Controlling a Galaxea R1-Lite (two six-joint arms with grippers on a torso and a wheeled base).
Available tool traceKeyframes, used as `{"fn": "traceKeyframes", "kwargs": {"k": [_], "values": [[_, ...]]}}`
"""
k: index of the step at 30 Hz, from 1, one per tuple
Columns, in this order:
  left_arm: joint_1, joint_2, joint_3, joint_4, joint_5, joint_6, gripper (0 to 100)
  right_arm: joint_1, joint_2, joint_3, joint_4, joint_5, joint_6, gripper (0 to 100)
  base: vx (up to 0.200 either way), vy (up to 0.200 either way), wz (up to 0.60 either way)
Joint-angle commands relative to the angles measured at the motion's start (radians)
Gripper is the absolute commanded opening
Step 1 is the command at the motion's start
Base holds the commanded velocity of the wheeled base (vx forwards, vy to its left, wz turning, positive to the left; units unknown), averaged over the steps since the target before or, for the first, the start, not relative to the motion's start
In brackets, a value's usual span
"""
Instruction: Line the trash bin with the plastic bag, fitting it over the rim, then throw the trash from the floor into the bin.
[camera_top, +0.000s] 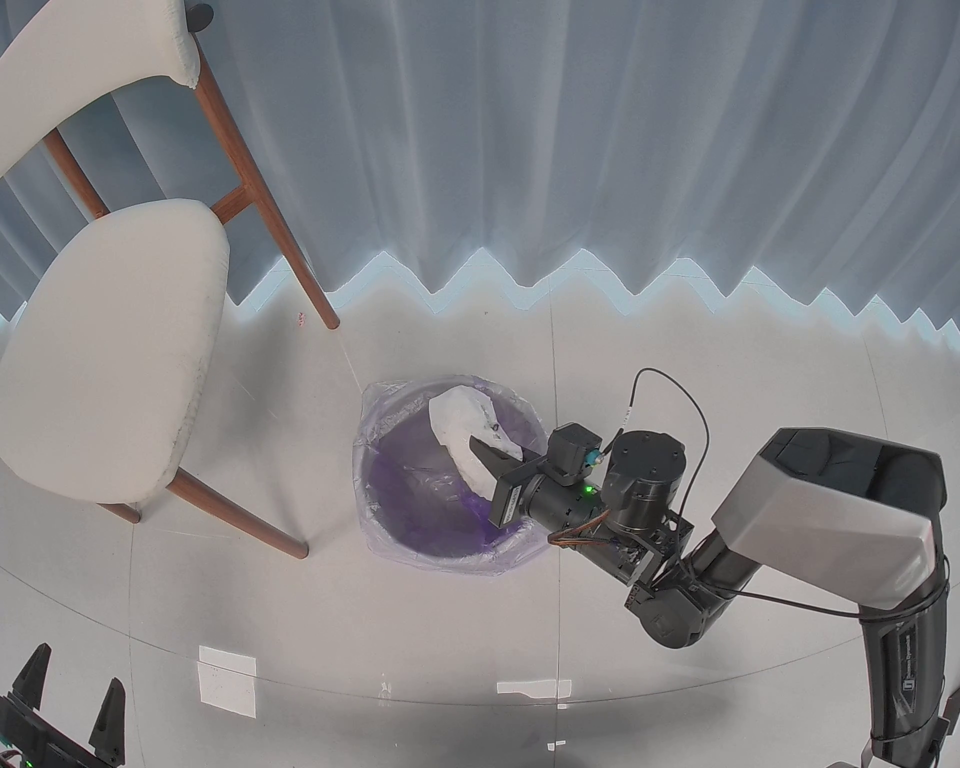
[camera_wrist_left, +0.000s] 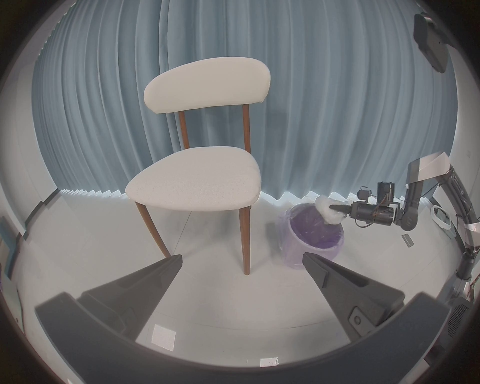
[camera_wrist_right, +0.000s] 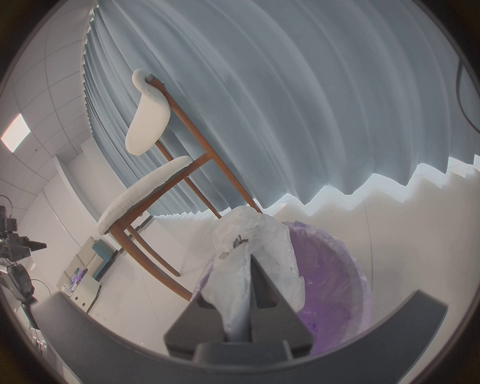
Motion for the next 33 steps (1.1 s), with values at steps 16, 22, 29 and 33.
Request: {"fn": "traceKeyframes", "kwargs": {"k": [16,22,29,33], "values": [[-0.002,-0.045,0.015,-0.001,-0.003,0.001,100,0.006,0.203,-0.197,0.026,-0.089,0.066,0,0.000,0.000,0.00],[-0.002,-0.045,0.015,-0.001,-0.001,0.002,100,0.006,0.188,-0.194,0.020,-0.094,0.090,100,0.000,0.000,0.00],[-0.002,-0.045,0.015,-0.001,-0.003,0.002,100,-0.008,-0.061,-0.070,0.029,-0.163,0.153,100,0.000,0.000,0.00],[-0.002,-0.045,0.015,-0.003,-0.001,0.002,100,-0.100,-0.289,0.118,0.032,-0.169,0.158,100,0.000,0.000,0.00]]}}
